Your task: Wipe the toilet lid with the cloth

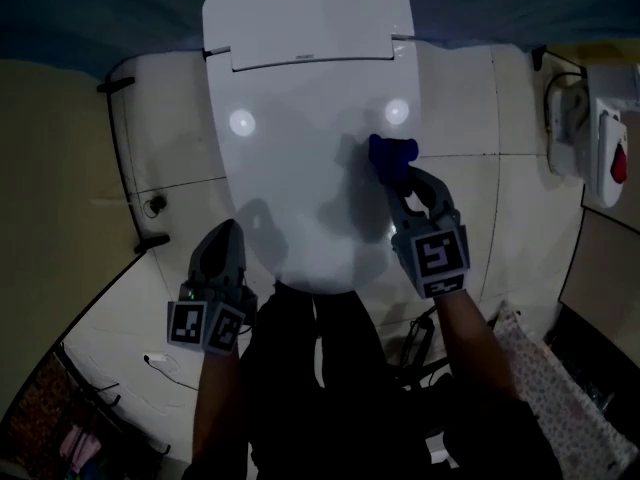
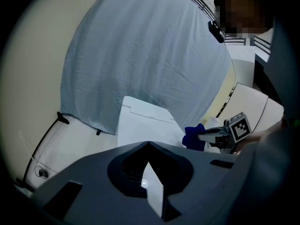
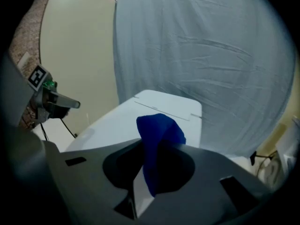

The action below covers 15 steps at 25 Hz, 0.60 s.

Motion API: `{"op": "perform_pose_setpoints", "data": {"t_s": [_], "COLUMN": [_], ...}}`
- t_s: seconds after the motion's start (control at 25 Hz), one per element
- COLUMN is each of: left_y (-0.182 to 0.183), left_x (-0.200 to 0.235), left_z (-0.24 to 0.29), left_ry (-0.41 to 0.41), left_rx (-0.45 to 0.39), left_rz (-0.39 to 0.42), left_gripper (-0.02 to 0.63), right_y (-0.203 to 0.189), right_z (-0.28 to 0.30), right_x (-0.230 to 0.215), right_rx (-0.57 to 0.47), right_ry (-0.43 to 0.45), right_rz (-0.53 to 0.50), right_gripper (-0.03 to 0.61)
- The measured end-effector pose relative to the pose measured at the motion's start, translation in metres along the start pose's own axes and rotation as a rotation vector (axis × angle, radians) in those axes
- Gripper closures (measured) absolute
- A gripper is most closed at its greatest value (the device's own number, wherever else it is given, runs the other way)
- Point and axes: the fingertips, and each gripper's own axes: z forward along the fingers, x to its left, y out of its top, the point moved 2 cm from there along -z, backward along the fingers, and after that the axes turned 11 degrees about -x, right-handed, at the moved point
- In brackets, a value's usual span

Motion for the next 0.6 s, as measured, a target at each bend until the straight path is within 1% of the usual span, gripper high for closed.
{"op": "perform_pose_setpoints", "data": {"t_s": [0.12,0.2,0.24,0.28,0.4,0.48,0.52,0.6], "left_y": [0.010,0.015,0.015,0.013,0.015,0.018,0.019,0.017], "left_x": [0.007,0.020,0.028,0.037,0.054,0.059,0.060,0.063], "left_z": [-0.015,-0.029,-0.039,-0.049,-0.074,-0.083,-0.086,-0.092], "left_ry": [0.011,0.015,0.014,0.013,0.022,0.030,0.034,0.037], "left_rx": [-0.030,-0.040,-0.035,-0.025,-0.009,-0.011,-0.014,-0.010], "left_rz": [-0.040,-0.032,-0.021,-0.010,0.008,-0.004,-0.014,-0.026], "left_gripper": [0.624,0.624,0.624,0.626,0.624,0.626,0.624,0.624], "right_y": [0.033,0.048,0.052,0.057,0.062,0.050,0.038,0.009], "right_z": [0.015,0.029,0.036,0.042,0.059,0.072,0.080,0.093], "right_x": [0.071,0.121,0.146,0.171,0.230,0.252,0.257,0.257], "right_rx": [-0.060,-0.072,-0.075,-0.080,-0.077,-0.035,-0.002,0.074], "right_ry": [0.128,0.217,0.256,0.289,0.373,0.401,0.397,0.359], "right_rz": [-0.024,-0.043,-0.034,-0.004,0.149,0.209,0.217,0.200], "right_gripper": [0.525,0.524,0.524,0.524,0.525,0.525,0.523,0.525]}}
